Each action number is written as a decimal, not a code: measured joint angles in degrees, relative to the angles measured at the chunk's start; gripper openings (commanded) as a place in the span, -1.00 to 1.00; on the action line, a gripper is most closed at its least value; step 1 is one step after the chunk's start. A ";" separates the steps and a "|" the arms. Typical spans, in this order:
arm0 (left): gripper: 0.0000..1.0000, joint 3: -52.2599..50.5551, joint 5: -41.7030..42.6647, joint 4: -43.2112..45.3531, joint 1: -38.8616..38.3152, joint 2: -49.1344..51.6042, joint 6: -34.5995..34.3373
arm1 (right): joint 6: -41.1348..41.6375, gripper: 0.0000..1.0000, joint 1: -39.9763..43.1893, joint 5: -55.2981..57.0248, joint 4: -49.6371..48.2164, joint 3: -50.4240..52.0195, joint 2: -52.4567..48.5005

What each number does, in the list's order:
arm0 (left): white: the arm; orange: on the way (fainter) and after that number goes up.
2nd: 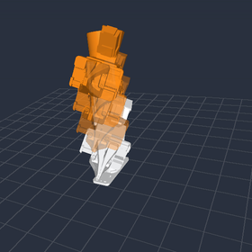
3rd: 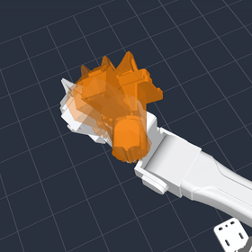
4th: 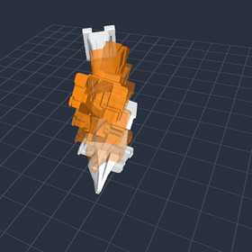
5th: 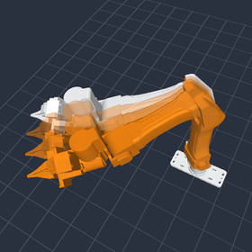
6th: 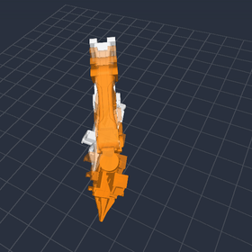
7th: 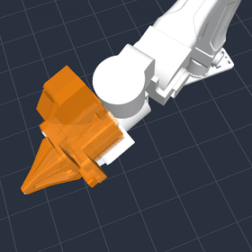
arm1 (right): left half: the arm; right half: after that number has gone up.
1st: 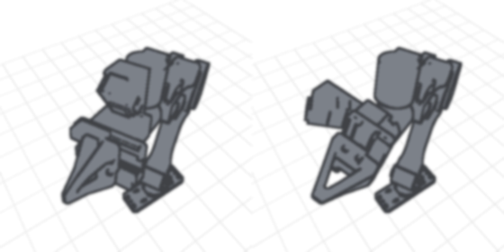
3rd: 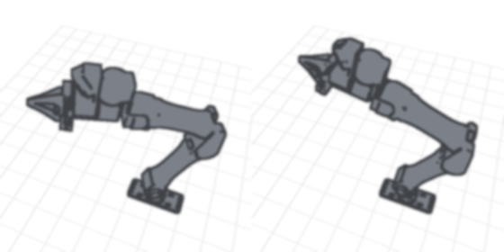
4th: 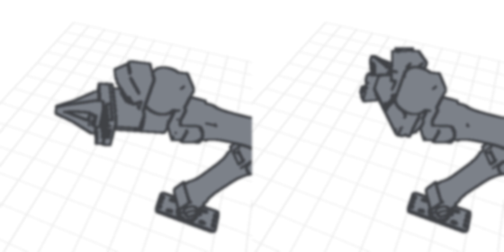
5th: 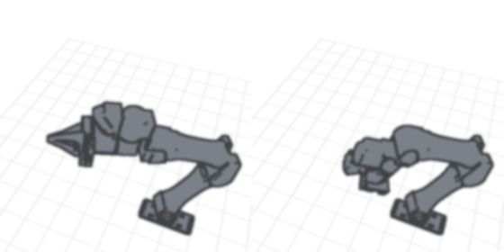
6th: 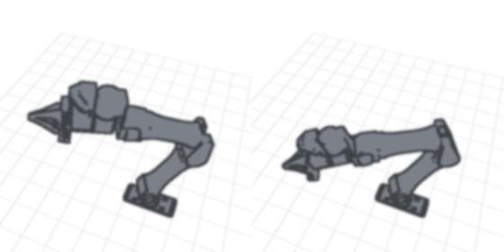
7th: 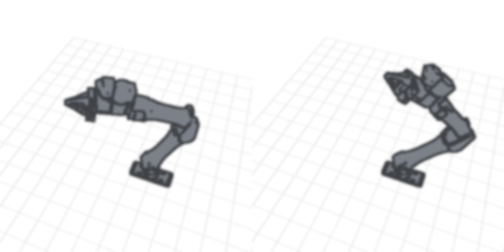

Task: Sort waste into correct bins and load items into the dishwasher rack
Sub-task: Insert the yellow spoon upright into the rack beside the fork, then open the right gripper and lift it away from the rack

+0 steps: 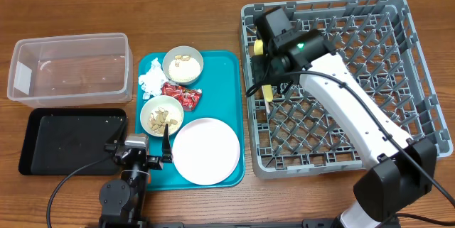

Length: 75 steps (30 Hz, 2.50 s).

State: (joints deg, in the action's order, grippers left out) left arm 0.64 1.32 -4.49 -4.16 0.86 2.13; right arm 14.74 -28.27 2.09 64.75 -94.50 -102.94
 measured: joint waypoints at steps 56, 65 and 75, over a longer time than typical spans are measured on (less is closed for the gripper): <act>1.00 0.00 0.00 0.00 0.00 0.00 0.00 | 0.48 -0.03 0.11 -4.59 -12.59 7.65 21.46; 1.00 0.00 0.00 0.00 0.00 0.00 0.00 | -0.11 0.01 -0.76 -5.57 -12.24 7.65 21.33; 1.00 0.00 0.00 0.02 0.00 0.00 0.00 | -0.11 0.02 -5.44 -3.56 -11.34 7.65 19.19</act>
State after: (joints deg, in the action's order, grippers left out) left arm 0.64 1.32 -4.47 -4.16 0.86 2.13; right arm 14.63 -33.71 -1.48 53.41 -86.85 -83.74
